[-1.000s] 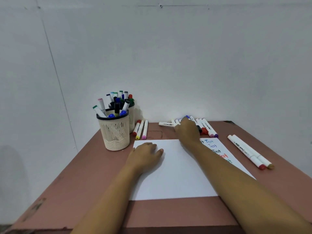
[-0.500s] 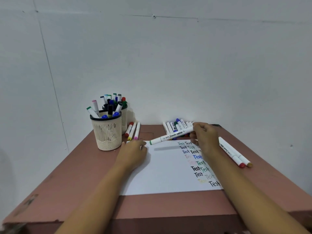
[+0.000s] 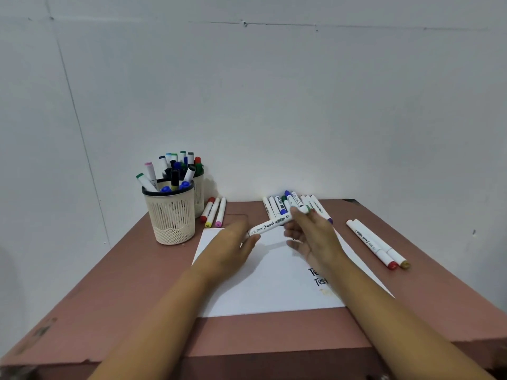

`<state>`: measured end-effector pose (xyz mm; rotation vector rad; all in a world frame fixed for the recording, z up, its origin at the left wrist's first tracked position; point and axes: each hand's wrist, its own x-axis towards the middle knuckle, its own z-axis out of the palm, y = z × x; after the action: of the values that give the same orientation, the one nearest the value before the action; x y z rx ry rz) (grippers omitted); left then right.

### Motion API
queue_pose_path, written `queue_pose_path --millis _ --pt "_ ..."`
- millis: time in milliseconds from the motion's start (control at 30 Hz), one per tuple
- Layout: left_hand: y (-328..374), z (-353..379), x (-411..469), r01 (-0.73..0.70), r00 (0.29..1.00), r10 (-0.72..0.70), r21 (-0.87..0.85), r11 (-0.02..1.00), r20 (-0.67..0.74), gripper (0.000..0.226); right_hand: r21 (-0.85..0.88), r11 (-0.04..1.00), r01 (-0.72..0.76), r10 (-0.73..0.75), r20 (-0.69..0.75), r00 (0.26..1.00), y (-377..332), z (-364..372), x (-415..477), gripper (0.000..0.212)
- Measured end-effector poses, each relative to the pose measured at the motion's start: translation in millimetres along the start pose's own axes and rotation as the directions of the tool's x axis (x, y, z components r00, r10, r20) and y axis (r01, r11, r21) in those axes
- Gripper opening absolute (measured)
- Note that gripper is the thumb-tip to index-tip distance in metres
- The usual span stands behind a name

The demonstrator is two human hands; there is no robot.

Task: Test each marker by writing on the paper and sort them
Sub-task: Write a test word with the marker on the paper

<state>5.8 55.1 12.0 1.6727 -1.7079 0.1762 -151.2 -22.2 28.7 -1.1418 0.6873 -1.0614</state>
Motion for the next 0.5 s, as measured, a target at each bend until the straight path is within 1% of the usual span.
queue_pose_path --millis 67,133,200,300,400,500 --pt "4 1 -1 -0.015 1.000 0.015 -0.017 1.000 0.006 0.016 -0.096 0.993 -0.067 0.078 0.123 0.989 7 5 -3 0.016" --pt "8 2 -3 -0.027 0.999 0.029 -0.084 0.996 0.020 0.014 -0.165 0.985 -0.046 0.077 0.187 0.979 14 11 -6 0.016" --pt "11 2 -4 -0.023 0.999 0.027 -0.126 0.992 0.029 0.012 -0.167 0.986 -0.014 0.048 0.201 0.979 17 12 -6 0.018" --pt "10 4 -3 0.021 0.999 -0.013 -0.158 0.987 0.052 0.012 -0.183 0.983 0.022 0.016 0.206 0.978 18 10 -3 0.020" --pt "11 5 -1 0.050 0.997 -0.040 -0.174 0.984 0.063 0.020 -0.182 0.983 0.040 -0.001 0.211 0.978 20 10 -2 0.019" --pt "11 7 0 0.063 0.997 -0.053 -0.172 0.983 0.058 0.033 -0.153 0.987 0.053 -0.017 0.226 0.974 18 11 -1 0.020"
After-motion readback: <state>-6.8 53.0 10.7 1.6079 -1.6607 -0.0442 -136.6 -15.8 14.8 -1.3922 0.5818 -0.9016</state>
